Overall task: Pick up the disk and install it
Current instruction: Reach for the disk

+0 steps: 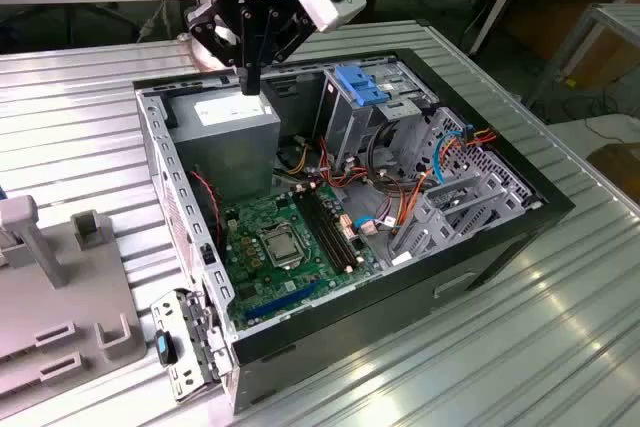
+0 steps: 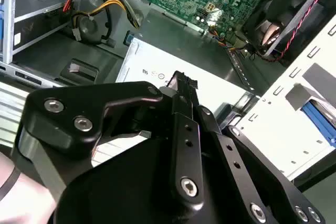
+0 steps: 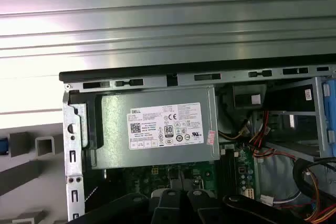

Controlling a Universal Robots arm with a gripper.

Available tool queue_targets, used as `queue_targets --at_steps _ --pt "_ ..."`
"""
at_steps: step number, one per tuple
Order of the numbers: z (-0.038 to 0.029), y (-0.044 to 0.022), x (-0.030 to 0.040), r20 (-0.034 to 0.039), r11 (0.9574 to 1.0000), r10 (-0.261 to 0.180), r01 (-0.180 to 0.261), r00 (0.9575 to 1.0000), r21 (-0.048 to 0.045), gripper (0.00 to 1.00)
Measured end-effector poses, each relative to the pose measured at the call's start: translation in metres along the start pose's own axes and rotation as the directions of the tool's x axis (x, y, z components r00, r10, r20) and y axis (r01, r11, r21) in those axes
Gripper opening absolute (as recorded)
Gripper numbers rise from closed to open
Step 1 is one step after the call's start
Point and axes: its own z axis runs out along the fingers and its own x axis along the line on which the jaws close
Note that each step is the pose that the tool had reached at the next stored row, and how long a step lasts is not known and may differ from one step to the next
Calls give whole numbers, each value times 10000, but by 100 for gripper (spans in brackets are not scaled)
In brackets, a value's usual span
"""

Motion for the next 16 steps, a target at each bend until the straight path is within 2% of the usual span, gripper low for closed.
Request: queue_targets --at_steps 4,15,16 --pt "-1 -3 35 0 10000 1 -1 10000 0 11" --pt "-5 19 250 1 10000 0 0 10000 0 11" --pt "-6 17 285 0 10000 1 -1 10000 0 11"
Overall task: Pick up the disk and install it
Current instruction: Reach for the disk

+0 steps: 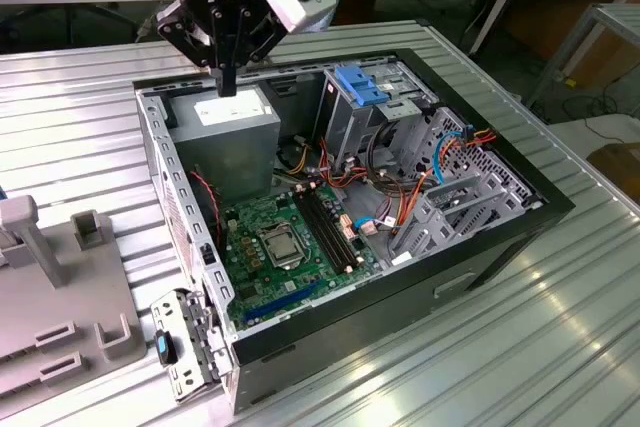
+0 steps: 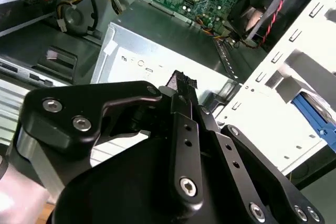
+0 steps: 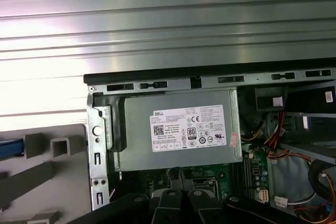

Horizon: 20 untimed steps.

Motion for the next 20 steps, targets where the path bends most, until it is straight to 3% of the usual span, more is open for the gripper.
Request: queue_targets --at_steps 13,20 --pt "-9 -22 334 0 10000 0 0 10000 0 11" --pt "-12 -28 435 0 10000 -1 1 10000 0 11"
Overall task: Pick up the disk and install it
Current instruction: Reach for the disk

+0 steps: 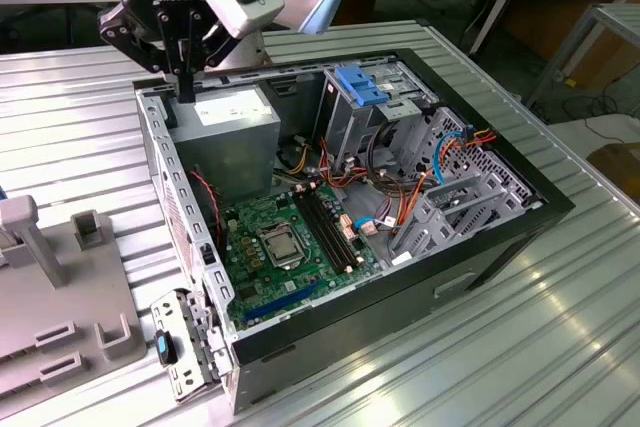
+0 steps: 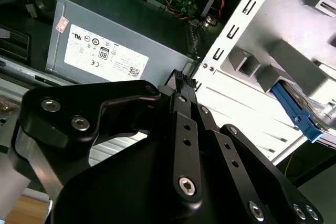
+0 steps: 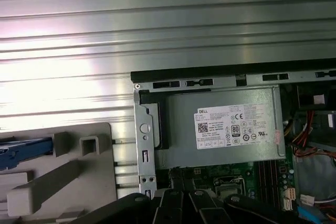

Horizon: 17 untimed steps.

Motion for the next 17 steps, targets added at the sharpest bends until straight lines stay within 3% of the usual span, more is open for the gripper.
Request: queue_targets --at_steps 12,17 --pt "-6 -11 205 0 10000 0 0 10000 0 11" --pt "-8 6 322 0 10000 0 0 10000 0 11"
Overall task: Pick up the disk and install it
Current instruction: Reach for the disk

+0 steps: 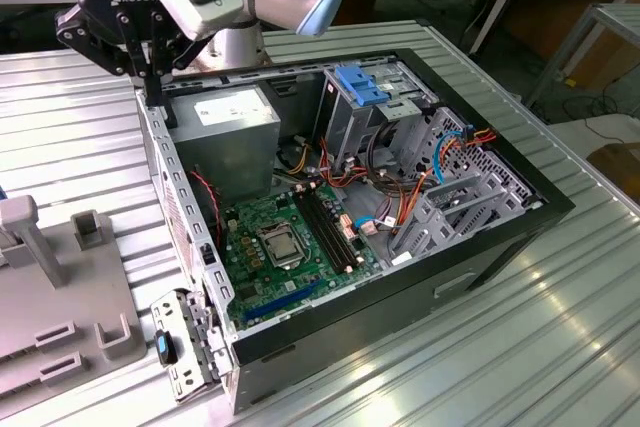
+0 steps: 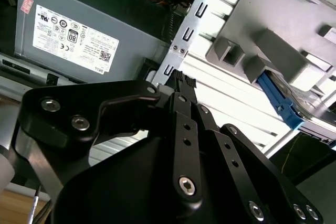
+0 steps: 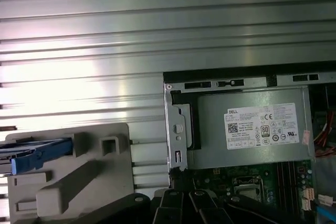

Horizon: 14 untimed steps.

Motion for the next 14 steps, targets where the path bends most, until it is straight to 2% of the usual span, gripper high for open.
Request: queue_targets --at_steps 4,14 --pt "-3 7 161 1 10000 0 0 10000 -1 11" --pt "-10 -4 399 0 10000 -1 1 10000 0 11"
